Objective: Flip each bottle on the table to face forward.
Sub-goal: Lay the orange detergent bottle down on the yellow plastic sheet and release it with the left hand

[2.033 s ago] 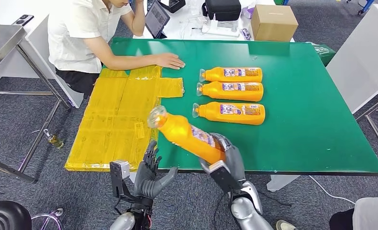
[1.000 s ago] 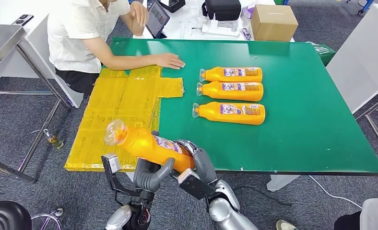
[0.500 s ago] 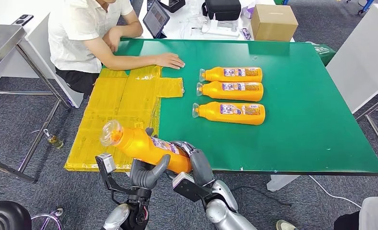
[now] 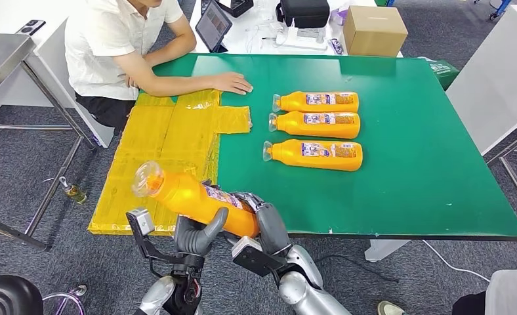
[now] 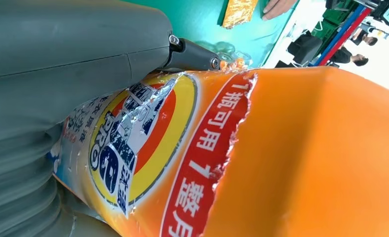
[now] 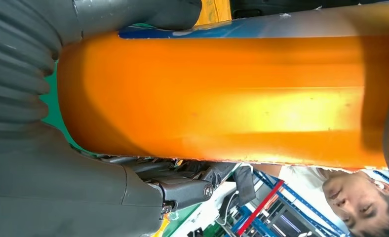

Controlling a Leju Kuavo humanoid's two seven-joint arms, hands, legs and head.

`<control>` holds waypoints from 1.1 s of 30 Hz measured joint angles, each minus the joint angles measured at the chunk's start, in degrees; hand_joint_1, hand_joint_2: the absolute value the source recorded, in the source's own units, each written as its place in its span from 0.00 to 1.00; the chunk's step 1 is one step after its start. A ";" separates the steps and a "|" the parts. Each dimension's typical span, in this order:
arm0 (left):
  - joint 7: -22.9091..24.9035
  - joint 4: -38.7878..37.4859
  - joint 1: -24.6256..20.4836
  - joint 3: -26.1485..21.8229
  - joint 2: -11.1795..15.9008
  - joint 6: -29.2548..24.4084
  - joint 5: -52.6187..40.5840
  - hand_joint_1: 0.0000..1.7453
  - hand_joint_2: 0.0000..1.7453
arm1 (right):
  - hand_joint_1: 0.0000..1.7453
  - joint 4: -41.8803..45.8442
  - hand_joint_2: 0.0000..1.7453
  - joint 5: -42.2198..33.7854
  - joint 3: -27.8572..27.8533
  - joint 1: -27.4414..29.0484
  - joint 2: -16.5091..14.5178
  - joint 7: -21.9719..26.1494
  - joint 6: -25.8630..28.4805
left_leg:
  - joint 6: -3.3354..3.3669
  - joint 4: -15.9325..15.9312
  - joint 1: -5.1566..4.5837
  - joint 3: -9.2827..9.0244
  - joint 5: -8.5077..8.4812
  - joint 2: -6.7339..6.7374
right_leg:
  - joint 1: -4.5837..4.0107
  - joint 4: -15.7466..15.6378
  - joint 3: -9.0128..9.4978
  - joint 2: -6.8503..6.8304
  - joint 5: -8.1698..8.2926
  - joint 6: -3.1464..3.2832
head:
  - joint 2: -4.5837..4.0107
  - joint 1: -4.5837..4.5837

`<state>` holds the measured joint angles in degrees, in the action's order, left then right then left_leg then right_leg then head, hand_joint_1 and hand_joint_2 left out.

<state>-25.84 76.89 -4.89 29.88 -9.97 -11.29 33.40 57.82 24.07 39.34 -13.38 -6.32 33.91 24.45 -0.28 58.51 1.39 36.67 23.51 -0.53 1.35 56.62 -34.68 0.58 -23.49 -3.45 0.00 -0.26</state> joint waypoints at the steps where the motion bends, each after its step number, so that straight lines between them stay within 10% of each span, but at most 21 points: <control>1: -0.03 0.00 0.00 -0.05 0.00 0.07 0.04 1.00 1.00 | 0.41 -0.01 1.00 -0.08 0.04 0.00 0.00 0.03 -0.06 | 0.00 0.00 0.00 0.00 0.00 0.00 | 0.00 0.00 0.00 0.00 0.00 0.00 | 0.00 -0.01; 4: -0.45 0.01 -0.01 -0.30 -0.05 0.96 0.39 1.00 1.00 | 0.00 -0.07 1.00 -0.82 0.42 0.04 0.00 0.36 -1.10 | 0.00 0.00 0.00 0.01 0.00 0.00 | 0.00 0.00 0.00 0.00 0.00 0.00 | 0.00 -0.01; 12: 0.47 0.80 0.12 -1.74 -0.11 5.23 1.57 1.00 1.00 | 0.00 -0.14 1.00 0.45 2.50 0.11 0.00 2.11 -1.65 | 0.00 0.00 0.00 0.01 0.00 0.01 | 0.00 0.00 -0.03 0.00 0.00 0.00 | 0.00 0.01; 17: 3.73 0.11 -1.73 -1.31 0.26 2.51 -3.05 1.00 1.00 | 0.00 0.73 1.00 7.06 3.83 0.77 0.06 5.10 9.96 | 0.00 0.00 0.00 0.02 0.00 -0.01 | 0.00 0.00 -0.06 -0.01 0.00 0.00 | 0.00 -0.02; 25: 3.19 -5.39 -7.72 0.39 2.53 -15.65 -34.49 1.00 1.00 | 0.00 13.88 1.00 15.73 -4.41 6.92 -1.17 5.89 15.64 | 0.00 0.00 0.01 0.07 -0.01 0.00 | 0.00 0.01 -0.11 0.00 0.02 0.00 | 0.00 -0.01; 33: 22.33 -17.62 -16.60 0.14 5.76 -21.01 -72.65 1.00 1.00 | 0.00 23.22 1.00 10.77 -13.26 10.10 -4.66 5.93 15.74 | 0.01 0.00 0.00 0.08 -0.08 0.06 | 0.00 0.02 -0.14 0.04 0.07 0.01 | 0.00 -0.01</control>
<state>-3.51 59.27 -21.49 30.02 -4.21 -32.30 -39.25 81.04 34.84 26.08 -3.28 -10.98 39.84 40.19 -0.27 58.51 1.39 36.75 23.43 -0.47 1.35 56.64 -34.81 0.62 -23.42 -3.44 0.00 -0.27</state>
